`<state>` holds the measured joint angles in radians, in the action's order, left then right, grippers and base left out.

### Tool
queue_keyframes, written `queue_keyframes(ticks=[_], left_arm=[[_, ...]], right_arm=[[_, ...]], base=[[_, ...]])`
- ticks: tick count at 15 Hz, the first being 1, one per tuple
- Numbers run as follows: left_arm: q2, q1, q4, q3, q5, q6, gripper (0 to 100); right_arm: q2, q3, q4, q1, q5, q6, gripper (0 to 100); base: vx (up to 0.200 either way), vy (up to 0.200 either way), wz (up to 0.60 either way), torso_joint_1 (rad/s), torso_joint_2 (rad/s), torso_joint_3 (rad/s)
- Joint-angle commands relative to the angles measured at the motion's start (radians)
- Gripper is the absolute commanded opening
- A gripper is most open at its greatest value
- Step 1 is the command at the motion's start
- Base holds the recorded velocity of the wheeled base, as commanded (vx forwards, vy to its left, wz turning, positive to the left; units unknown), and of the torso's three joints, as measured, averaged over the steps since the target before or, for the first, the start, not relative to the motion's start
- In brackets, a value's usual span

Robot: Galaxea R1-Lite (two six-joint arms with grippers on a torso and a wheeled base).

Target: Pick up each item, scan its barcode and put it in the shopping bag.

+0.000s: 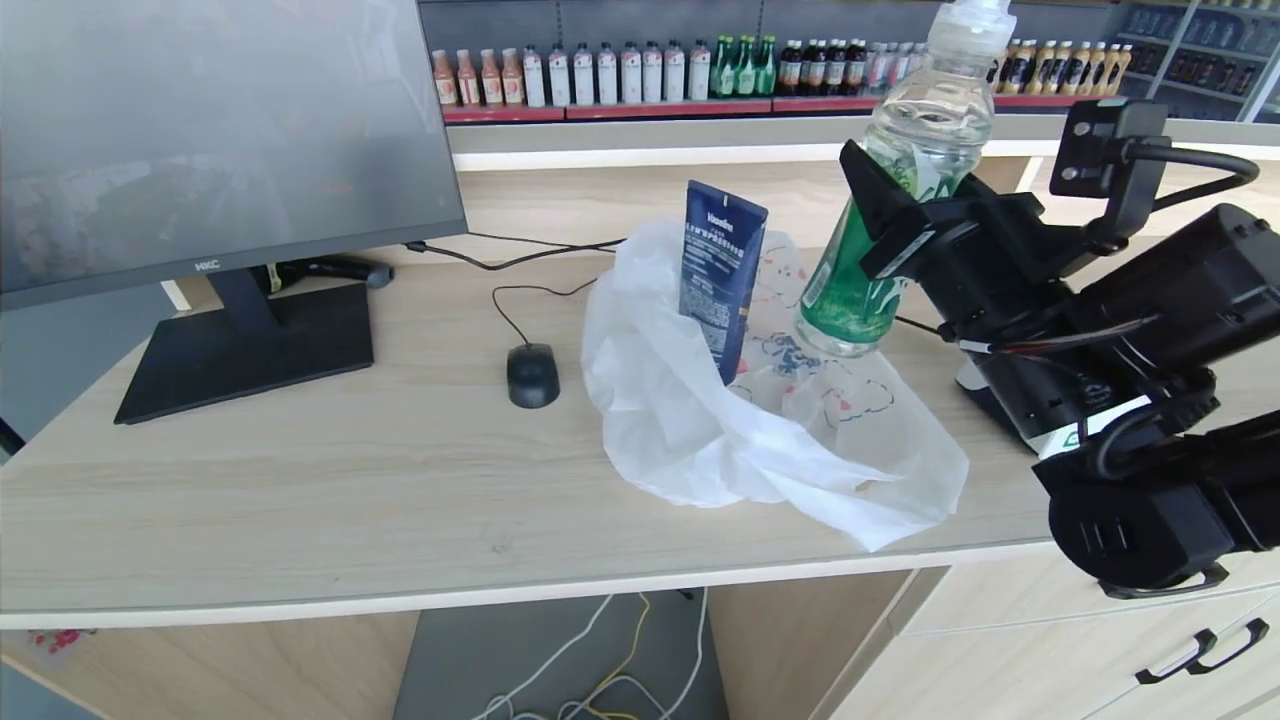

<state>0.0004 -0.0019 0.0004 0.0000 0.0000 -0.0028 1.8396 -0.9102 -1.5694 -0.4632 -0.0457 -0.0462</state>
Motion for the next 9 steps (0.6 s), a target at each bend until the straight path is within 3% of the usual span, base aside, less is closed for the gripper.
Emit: queue_keyframes(ticks=[1,9], left_arm=[[0.0,0.002,0.0,0.0,0.0,0.0,100],[0.0,0.002,0.0,0.0,0.0,0.0,100]], right_arm=[[0.043,-0.012,-0.001,0.006,0.0,-0.003,0],[0.136,-0.044,-0.001,0.005,0.0,0.0,0]], base=[[0.0,0.0,0.0,0.0,0.0,0.0],[0.0,0.0,0.0,0.0,0.0,0.0]])
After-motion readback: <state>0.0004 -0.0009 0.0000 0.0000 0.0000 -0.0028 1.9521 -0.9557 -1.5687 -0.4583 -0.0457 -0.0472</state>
